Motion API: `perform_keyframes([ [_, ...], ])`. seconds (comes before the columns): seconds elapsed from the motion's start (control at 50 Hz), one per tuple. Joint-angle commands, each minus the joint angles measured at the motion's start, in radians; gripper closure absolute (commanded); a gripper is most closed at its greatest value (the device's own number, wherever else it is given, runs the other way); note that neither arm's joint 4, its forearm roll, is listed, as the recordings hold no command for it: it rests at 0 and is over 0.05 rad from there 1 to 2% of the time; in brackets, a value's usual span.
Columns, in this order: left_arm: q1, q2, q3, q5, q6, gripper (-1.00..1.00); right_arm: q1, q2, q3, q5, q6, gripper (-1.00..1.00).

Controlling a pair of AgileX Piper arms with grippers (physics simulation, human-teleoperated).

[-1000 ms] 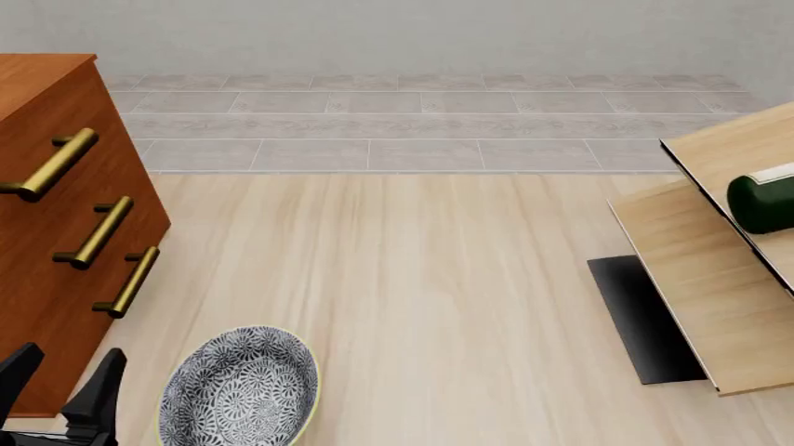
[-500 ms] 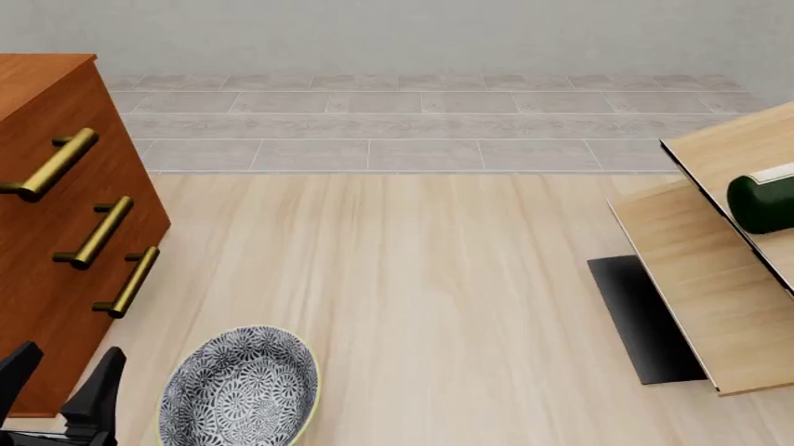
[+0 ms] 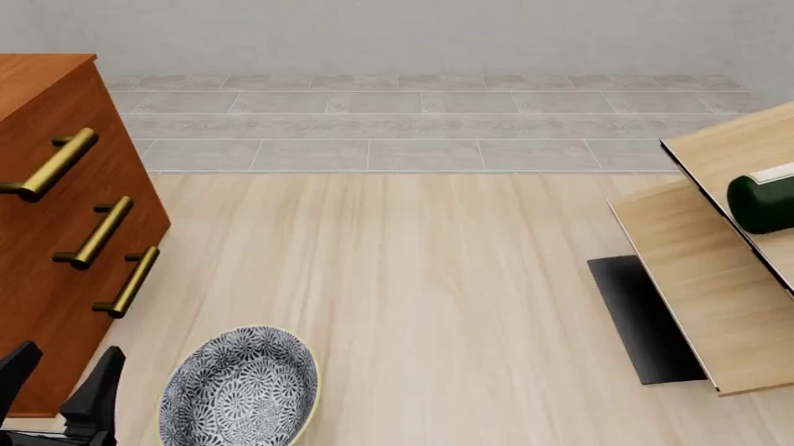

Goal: Put the wine bottle on the wine rack.

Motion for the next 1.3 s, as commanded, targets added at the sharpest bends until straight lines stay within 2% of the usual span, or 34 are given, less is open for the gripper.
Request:
perform_keyframes([
  [0.02,-0.001,0.0,0.0,-0.002,0.0,-1.0,0.042,-0.077,0.033,0.015,-0.039,-1.0],
  [0.06,0.0,0.0,0.0,-0.003,0.001,-1.0,0.048,-0.085,0.04,0.016,-0.035,-1.0],
  [0.32,0.002,0.002,0.0,-0.012,0.004,-1.0,0.108,-0.17,0.059,0.049,-0.104,-1.0],
  [0.74,0.018,0.01,-0.001,-0.052,-0.012,-1.0,0.2,-0.306,0.131,0.099,-0.132,-1.0],
  [0.76,0.022,0.013,-0.001,-0.057,-0.011,-1.0,0.216,-0.318,0.138,0.103,-0.147,-1.0],
  [1.3,0.027,0.007,-0.028,-0.033,0.009,-1.0,0.31,-0.502,0.263,0.151,-0.204,-1.0],
])
